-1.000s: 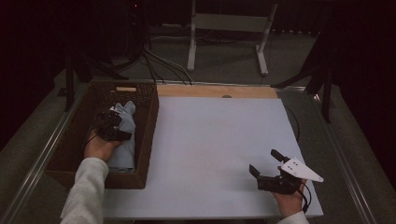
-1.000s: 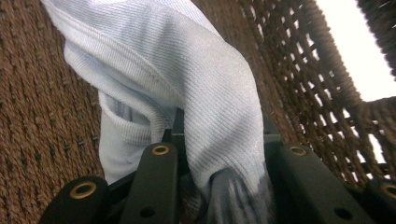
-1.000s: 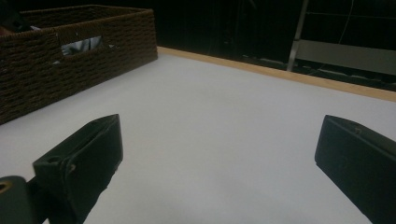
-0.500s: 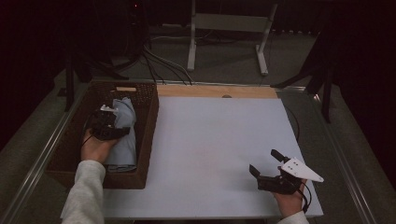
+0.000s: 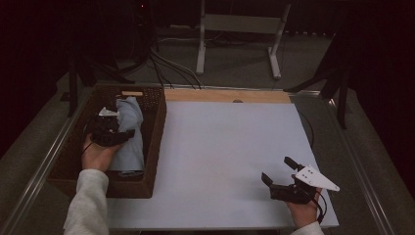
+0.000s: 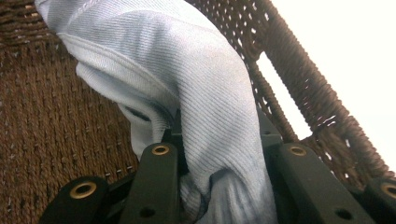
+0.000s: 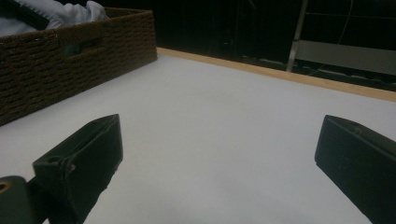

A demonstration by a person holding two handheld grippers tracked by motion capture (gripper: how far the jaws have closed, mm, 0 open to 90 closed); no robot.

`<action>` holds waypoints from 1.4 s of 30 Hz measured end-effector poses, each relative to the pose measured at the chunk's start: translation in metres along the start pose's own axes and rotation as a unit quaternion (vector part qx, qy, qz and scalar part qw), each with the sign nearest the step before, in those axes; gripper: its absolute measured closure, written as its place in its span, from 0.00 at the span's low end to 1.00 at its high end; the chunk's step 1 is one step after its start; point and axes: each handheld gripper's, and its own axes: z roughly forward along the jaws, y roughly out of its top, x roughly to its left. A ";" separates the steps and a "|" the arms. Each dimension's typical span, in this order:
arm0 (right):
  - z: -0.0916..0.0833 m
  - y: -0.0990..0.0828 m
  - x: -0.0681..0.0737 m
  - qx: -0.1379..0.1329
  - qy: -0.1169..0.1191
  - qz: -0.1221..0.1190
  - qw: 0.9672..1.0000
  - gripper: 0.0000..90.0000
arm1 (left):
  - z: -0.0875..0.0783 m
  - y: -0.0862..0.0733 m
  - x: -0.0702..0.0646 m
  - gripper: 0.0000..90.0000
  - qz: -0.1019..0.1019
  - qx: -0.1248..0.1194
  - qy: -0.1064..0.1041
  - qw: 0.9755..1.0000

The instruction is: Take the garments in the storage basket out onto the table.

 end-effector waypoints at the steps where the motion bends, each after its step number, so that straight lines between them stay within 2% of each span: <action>1: 0.000 0.000 0.000 0.000 0.000 0.000 1.000 0.01 | -0.002 0.000 -0.001 0.79 0.000 -0.006 0.000 1.000; 28: 0.000 0.000 0.000 -0.002 0.000 0.001 1.000 0.01 | -0.020 0.002 -0.008 0.79 0.012 -0.041 -0.001 0.999; 42: 0.000 0.000 0.000 -0.002 0.001 0.001 1.000 0.01 | -0.026 0.001 -0.009 0.79 0.018 -0.070 -0.010 0.997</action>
